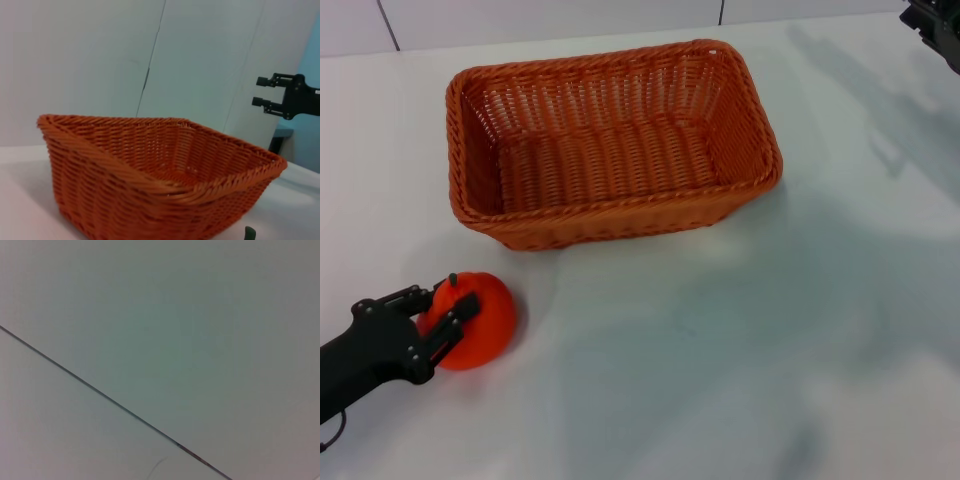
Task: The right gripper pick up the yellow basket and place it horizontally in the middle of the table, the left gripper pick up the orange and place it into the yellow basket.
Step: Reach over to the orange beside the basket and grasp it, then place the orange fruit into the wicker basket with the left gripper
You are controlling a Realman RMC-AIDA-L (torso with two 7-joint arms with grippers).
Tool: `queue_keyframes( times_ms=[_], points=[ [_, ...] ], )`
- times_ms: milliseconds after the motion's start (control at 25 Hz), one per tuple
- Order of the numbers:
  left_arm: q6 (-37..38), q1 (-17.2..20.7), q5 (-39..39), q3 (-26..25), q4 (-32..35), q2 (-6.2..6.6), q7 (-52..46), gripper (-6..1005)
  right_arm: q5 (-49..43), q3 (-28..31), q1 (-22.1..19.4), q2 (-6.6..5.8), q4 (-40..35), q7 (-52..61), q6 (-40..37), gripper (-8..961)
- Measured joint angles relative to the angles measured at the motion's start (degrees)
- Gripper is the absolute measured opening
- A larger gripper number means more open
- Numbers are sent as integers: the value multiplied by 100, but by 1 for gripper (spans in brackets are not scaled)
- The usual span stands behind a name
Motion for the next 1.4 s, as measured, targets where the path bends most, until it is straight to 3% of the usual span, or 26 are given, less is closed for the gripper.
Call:
queue_keyframes(
  times_ms=[80, 200, 440, 560, 680, 880, 920, 1200, 1400],
  points=[
    [159, -9, -17, -48, 0, 9, -15, 361, 0, 0, 5, 0, 0, -4, -15, 593],
    [576, -19, -41, -268, 23, 51, -24, 312, 0, 0, 6, -11, 0, 5, -63, 594],
    [1804, -61, -57, -1333, -7, 331, -62, 238, -1, 53, 7, -56, 0, 27, -66, 594],
    [2136, -253, -218, -1881, -245, 439, -177, 213, 0, 85, 26, -62, -6, 16, -42, 594],
    [2049, -599, -507, -1991, -592, 474, -287, 190, 0, 95, 32, -62, -17, 5, -3, 594],
    [1055, -1510, -677, -1934, -938, 356, -427, 161, 0, 67, 23, -61, -9, 31, 126, 594],
    [630, -1829, -654, -1860, -940, 272, -540, 156, 0, 70, 10, -62, -9, 32, 163, 594],
    [-373, -2406, -662, -1632, -904, 36, -655, 125, 0, 97, -87, -39, -9, 36, 270, 594],
    [-466, -2473, -707, -1585, -921, 8, -610, 356, 0, 104, -164, -32, -8, 49, 320, 594]
  ],
)
